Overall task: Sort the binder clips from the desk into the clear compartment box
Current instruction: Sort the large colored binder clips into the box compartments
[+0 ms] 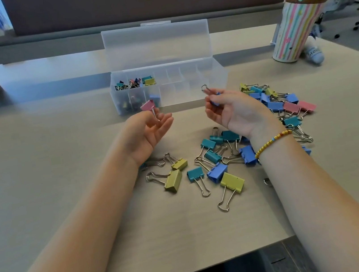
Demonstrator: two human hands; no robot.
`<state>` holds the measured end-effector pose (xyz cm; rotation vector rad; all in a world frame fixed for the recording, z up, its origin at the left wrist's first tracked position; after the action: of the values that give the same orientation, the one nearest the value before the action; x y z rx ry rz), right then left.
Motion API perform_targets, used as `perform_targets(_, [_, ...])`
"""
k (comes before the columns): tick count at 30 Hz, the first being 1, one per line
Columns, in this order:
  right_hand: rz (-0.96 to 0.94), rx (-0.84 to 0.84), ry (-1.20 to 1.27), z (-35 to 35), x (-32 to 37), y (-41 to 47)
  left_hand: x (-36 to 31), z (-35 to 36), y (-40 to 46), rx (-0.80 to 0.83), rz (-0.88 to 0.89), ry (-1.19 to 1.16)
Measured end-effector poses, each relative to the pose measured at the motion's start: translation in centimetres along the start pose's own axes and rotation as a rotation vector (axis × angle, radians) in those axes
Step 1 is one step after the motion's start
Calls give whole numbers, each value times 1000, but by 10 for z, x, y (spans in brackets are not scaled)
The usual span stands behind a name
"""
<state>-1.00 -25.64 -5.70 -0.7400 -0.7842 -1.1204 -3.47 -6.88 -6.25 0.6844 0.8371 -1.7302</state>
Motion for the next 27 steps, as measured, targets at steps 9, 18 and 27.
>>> perform_targets(9, [-33, -84, -1142, 8, 4, -9, -16, -3, -10, 254, 31, 1143])
perform_targets(18, [249, 382, -1653, 16, -5, -21, -7, -6, -15, 384, 3, 1831])
perform_targets(27, [104, 83, -1846, 22, -18, -9, 5, -1, -3, 225, 65, 1933])
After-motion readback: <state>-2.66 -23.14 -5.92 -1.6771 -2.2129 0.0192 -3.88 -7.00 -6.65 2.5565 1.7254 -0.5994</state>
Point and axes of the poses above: each hand's wrist, its own y-axis towards the middle knuckle, its own z-axis out of the palm, x = y × z, the point moved 2 cm from there along y, towards the middle knuckle, and after that the axes turned 7 degrees about x, right-handed, at the moved point
